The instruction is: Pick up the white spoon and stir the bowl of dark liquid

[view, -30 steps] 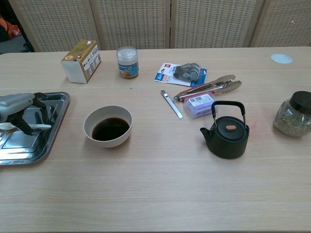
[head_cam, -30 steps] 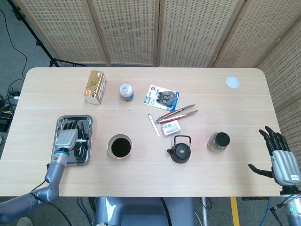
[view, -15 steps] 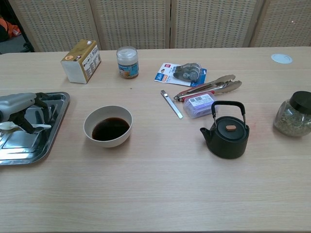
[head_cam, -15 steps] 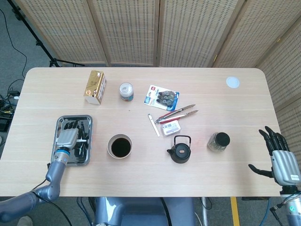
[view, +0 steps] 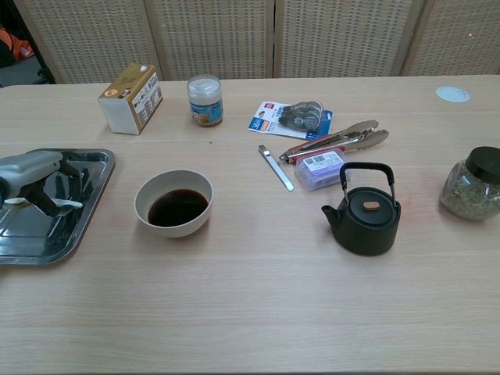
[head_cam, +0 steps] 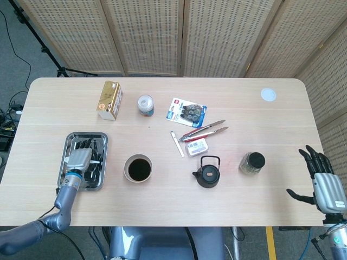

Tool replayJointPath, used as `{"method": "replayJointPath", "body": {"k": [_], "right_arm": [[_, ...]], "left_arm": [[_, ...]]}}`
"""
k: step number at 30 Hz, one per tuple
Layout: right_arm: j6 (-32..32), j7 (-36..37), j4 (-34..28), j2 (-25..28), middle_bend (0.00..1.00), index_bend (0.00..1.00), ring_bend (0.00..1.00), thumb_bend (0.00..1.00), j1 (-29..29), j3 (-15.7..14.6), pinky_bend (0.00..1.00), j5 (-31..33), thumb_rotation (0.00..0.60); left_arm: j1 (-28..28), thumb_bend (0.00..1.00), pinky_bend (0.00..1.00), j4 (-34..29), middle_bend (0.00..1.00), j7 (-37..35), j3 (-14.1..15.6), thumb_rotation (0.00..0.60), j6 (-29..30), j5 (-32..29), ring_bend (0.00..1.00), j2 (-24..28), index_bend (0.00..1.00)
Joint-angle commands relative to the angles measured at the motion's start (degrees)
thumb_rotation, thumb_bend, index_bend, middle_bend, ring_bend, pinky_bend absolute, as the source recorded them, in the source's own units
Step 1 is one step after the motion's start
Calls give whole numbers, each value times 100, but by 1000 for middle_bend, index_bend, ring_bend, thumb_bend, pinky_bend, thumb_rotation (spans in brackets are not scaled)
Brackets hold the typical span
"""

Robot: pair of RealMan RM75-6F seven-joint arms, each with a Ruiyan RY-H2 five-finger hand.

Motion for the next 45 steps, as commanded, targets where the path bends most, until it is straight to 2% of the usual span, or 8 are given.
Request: {"method": "replayJointPath", "body": {"k": [1,9,23,45], "right_arm": [[-6,16,-4,6,0,0,0,0,1,1,0,3,600],[-19,62,-16,26,0,0,0,0,2,1,0,7,600],[-37,53,-22,25,0,0,0,0,7,-16,0,-11,600],[-24,67,-42,24,0,0,0,0,19,-19,0,-53,600]], "left_arm": [[3,367,0,9,0,5,2,600,16,2,0,-9,522],[19,385,0,-40,0,38,-5,600,80,-12,0,13,557],[101,391,0,-301,0,-3,25,600,215,92,0,205,559],[243,396,0,-1419,0,82,80,600,788,460,0,832,562]]}}
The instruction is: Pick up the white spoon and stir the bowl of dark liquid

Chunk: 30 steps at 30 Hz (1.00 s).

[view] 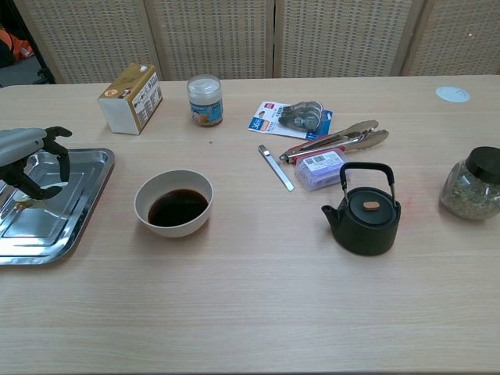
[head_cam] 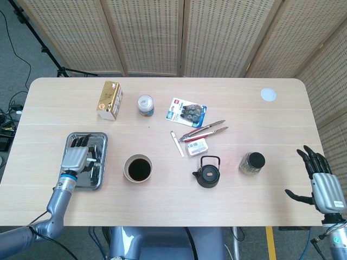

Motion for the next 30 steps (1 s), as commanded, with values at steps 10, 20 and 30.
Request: {"method": "replayJointPath", "body": {"k": [10,20,30], "right_arm": [[-1,3,-9,0,0,0,0,0,8,3,0,-5,600],[28,7,-45,14,0,0,0,0,0,4,0,-17,600],[17,21,-50,26,0,0,0,0,6,10,0,-7,600]], "left_arm": [[108,401,0,-614,0,-176,21,600,286,359,0,457,572],[181,402,0,-1213,0,-231,20,600,486,492,0,793,583],[315,402,0,-2112,0,-2122,-164,600,74,1111,0,1461,588]]}}
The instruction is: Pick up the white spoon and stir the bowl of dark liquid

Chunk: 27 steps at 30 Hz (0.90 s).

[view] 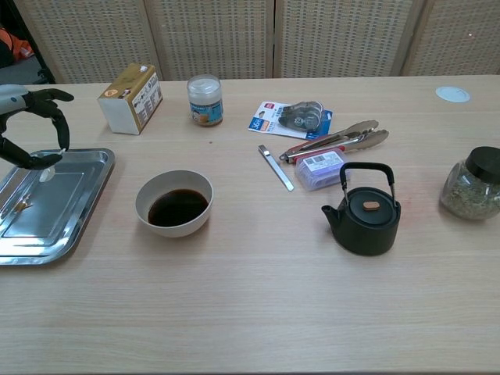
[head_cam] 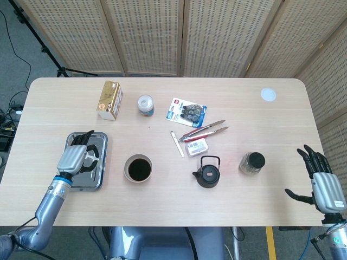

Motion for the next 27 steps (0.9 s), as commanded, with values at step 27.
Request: {"method": "replayJointPath", "body": {"k": [27], "right_arm": [[1,142,-11,57,0,0,0,0,1,25,0,28,600]], "left_arm": [[-321,426,0,228,0,-4068,18,600,-266,2038,0,-582,601]]}}
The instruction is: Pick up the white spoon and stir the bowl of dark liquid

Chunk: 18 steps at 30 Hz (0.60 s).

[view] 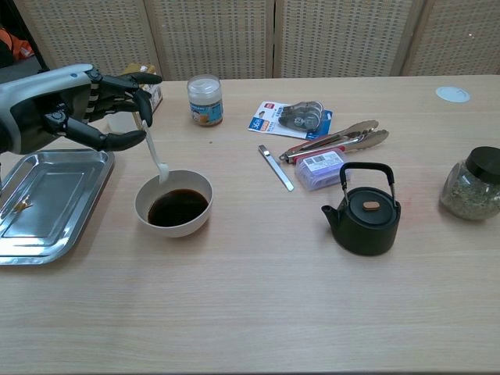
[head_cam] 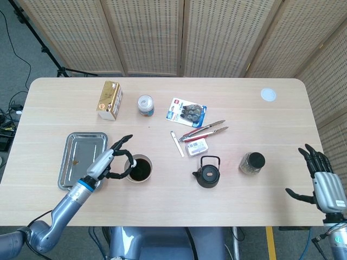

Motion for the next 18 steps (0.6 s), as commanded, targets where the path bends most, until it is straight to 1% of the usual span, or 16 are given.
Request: {"method": "replayJointPath", "body": {"k": [1,6,10,13,18], "right_arm": [[-3,19,5,9,0,0,0,0,0,7,0,15,600],[-56,48,31,9,0,0,0,0,20,17,0,55,600],[-73,74,45,10,0,0,0,0,29,27,0,73,600],[-79,92,49,16,0,0,0,0,32,33,0,83,600],[-88,110,49,22,0,0,0,0,36,37,0,88,600]], "left_arm": [[-78,426,0,162,0,-63,-6,600,-33,-54,0,-169,601],[-234,439,0,596,0,-282,-88,600,-115,-185,0,-575,603],[-298,450,0,902,0,-424,-36,600,-173,-206,0,-808,606],[-315,453,0,1064,0,-551,-17,600,-170,-214,0,-930,606],[-382,461,0,1267,0,-516,-36,600,-161,-235,0,-1074,606]]}}
